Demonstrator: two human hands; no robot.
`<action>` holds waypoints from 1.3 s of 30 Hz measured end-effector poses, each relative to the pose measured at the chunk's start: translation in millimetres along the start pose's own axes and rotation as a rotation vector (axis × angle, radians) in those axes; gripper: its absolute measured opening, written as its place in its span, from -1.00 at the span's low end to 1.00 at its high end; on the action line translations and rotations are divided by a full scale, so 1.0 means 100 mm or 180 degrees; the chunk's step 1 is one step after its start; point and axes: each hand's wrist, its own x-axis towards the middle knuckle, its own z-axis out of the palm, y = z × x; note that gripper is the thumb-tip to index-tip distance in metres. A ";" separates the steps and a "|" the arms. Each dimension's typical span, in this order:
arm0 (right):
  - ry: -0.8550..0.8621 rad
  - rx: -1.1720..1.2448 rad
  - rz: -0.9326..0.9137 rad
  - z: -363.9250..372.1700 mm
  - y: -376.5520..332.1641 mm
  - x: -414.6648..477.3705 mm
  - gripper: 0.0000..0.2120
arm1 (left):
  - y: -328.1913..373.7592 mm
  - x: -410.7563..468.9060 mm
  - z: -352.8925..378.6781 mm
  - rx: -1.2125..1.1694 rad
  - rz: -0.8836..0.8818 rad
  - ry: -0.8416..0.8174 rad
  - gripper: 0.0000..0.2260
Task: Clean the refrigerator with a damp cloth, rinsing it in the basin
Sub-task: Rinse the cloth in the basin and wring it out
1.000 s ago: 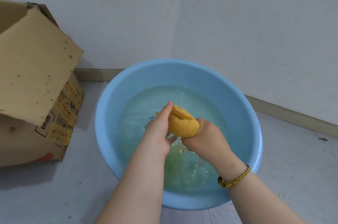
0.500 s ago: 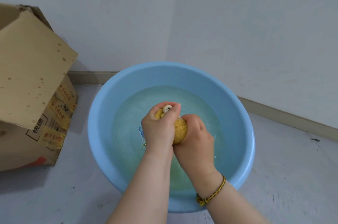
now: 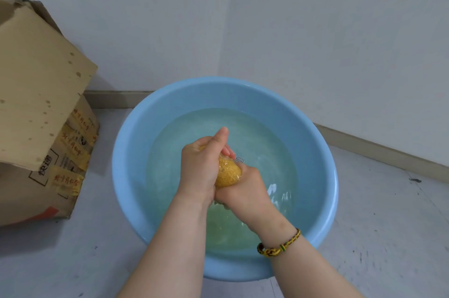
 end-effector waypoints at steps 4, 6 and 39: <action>-0.0078 0.0227 -0.0201 -0.05 -0.02 -0.02 -0.85 | 0.05 0.00 0.03 -0.0081 0.0120 -0.0189 -0.49; -0.0093 0.0271 -0.0188 -0.06 0.00 -0.01 -0.85 | 0.06 -0.01 0.03 -0.0065 0.0160 -0.0258 -0.49; 0.0171 0.0864 0.0319 -1.82 -3.22 -1.49 -0.44 | 3.43 -1.05 1.30 -0.0045 -0.0967 -0.1117 -0.90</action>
